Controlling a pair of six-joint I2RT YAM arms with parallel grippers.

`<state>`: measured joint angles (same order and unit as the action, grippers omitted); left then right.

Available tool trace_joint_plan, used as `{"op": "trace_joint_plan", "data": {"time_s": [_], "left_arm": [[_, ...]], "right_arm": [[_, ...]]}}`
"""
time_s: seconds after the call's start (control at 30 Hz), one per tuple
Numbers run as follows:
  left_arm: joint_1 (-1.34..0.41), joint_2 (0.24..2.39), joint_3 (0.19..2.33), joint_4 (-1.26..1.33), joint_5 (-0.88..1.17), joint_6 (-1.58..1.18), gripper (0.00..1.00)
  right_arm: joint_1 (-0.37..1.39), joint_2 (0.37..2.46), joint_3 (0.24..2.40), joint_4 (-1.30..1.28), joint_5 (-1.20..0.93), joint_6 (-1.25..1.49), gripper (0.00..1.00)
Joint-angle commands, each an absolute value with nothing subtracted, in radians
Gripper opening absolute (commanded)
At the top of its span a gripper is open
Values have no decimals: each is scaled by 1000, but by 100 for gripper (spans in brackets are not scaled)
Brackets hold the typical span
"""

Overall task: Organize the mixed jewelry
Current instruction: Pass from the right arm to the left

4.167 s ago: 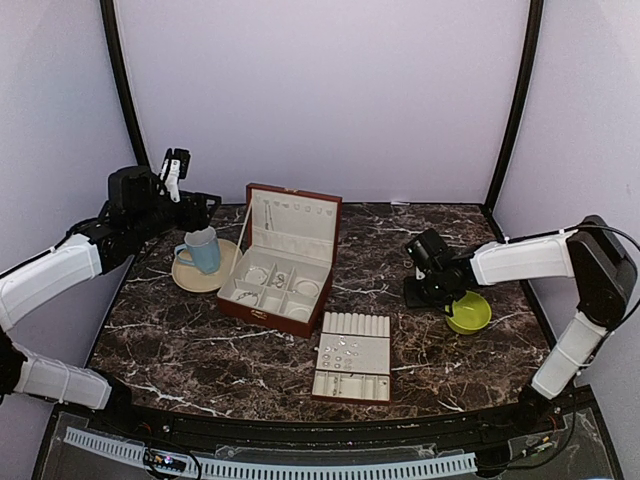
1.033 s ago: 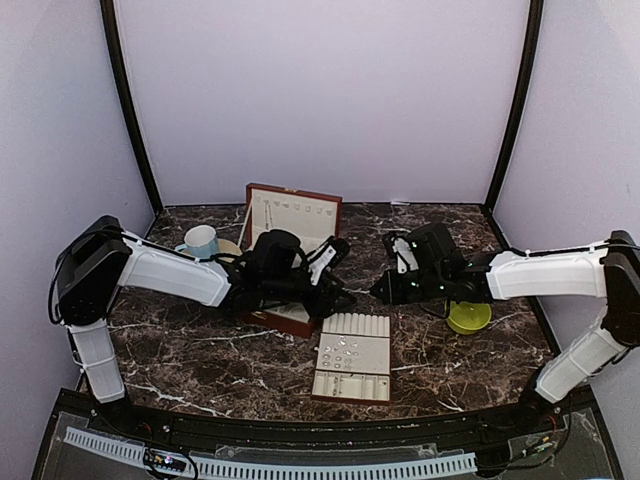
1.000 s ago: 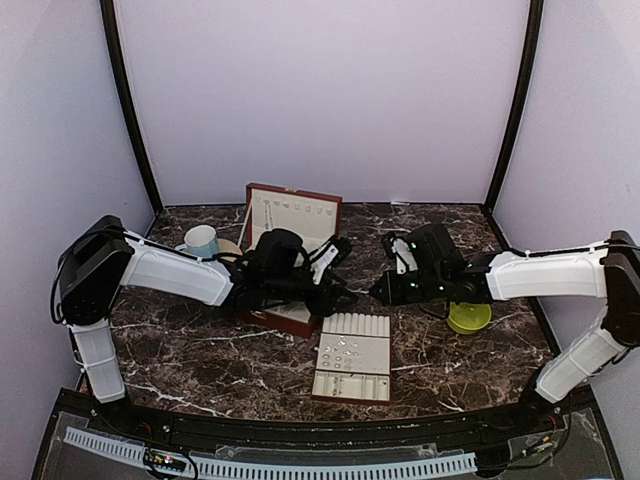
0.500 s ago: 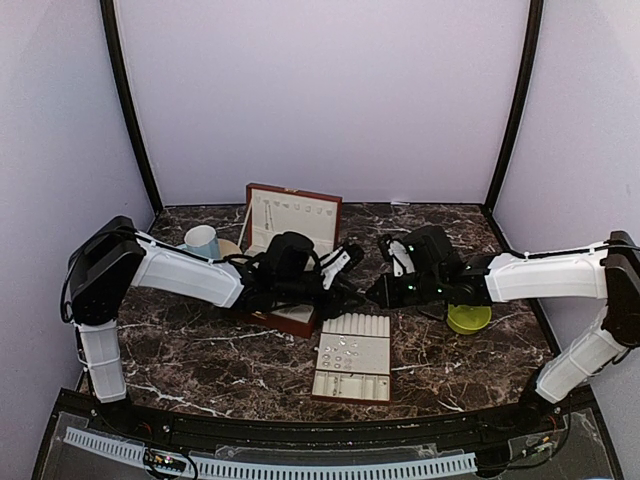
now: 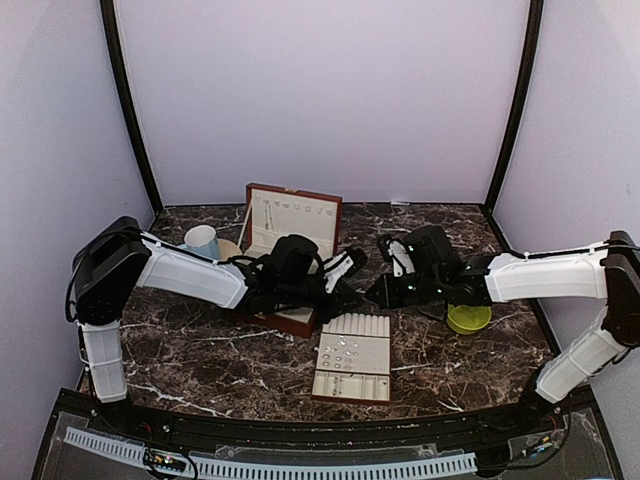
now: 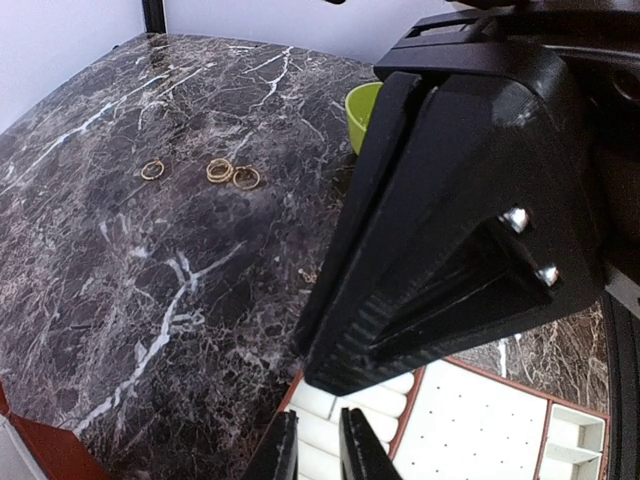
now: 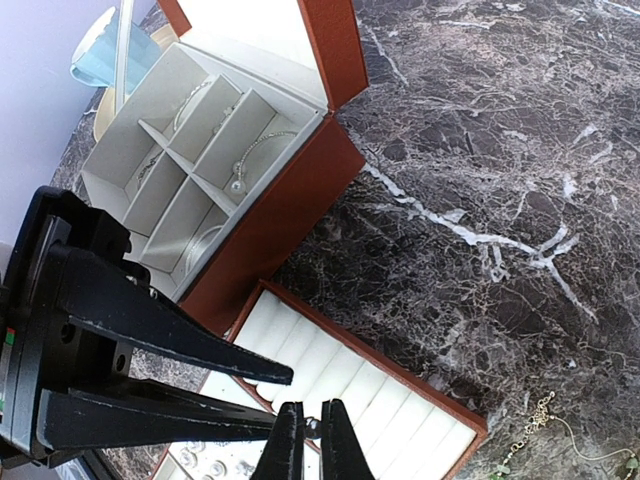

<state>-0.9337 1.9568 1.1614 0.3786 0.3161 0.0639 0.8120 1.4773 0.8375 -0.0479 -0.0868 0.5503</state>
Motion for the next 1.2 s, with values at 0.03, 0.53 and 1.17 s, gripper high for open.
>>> {"op": "trace_joint_plan", "data": {"time_s": [0.03, 0.53, 1.17], "left_arm": [[-945, 1954, 1188, 374, 322, 72, 18], [-947, 1956, 1200, 377, 319, 78, 10], [-948, 1914, 1159, 428, 317, 10, 0]], "right_arm": [[825, 1480, 864, -26, -92, 534, 3], [828, 1482, 862, -26, -95, 528, 3], [815, 1384, 800, 62, -48, 578, 34]]}}
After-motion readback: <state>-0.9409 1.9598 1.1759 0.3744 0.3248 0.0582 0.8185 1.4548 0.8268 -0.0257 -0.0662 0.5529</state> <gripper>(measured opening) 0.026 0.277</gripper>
